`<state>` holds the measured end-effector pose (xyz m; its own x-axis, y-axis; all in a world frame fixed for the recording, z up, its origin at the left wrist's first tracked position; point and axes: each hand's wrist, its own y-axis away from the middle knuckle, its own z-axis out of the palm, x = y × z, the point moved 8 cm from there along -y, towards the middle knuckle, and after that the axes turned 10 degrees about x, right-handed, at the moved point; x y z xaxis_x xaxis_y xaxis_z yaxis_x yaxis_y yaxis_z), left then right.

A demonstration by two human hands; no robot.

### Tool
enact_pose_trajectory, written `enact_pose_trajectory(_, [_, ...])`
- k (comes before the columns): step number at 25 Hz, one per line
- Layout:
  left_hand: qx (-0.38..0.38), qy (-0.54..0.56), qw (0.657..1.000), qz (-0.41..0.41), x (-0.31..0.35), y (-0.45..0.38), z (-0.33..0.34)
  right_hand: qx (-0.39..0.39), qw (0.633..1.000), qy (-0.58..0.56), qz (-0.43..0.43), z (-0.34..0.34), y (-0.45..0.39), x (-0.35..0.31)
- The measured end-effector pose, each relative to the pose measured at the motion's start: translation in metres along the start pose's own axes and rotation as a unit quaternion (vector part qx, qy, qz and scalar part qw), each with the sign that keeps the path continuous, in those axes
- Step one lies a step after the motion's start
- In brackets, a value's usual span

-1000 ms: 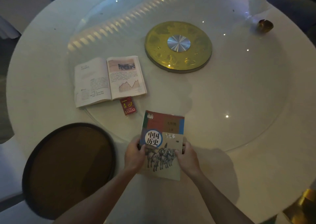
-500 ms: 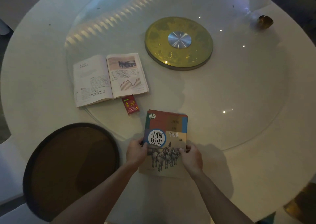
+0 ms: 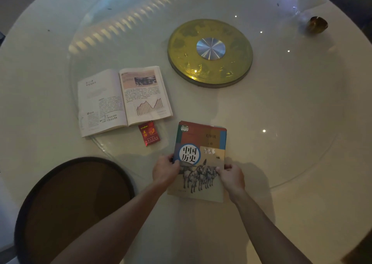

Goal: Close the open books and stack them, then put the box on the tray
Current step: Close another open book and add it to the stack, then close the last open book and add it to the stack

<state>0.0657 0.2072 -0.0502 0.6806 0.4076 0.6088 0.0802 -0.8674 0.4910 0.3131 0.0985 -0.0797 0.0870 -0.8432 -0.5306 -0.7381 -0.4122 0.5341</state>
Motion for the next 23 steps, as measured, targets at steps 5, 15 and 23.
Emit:
enact_pose_trajectory(5, [-0.021, 0.055, 0.998, 0.016, 0.031, -0.032, 0.004, 0.013, 1.0, 0.01, -0.021, -0.005, -0.032, -0.044])
enact_pose_trajectory(15, [0.17, 0.147, 0.972, 0.064, 0.036, -0.103, -0.138, 0.032, 0.952, 0.027, -0.304, 0.047, 0.013, -0.229])
enact_pose_trajectory(23, [0.267, 0.075, 0.952, -0.128, -0.079, -0.175, -0.252, -0.114, 0.978, -0.002, -0.175, 0.169, -0.008, -0.295])
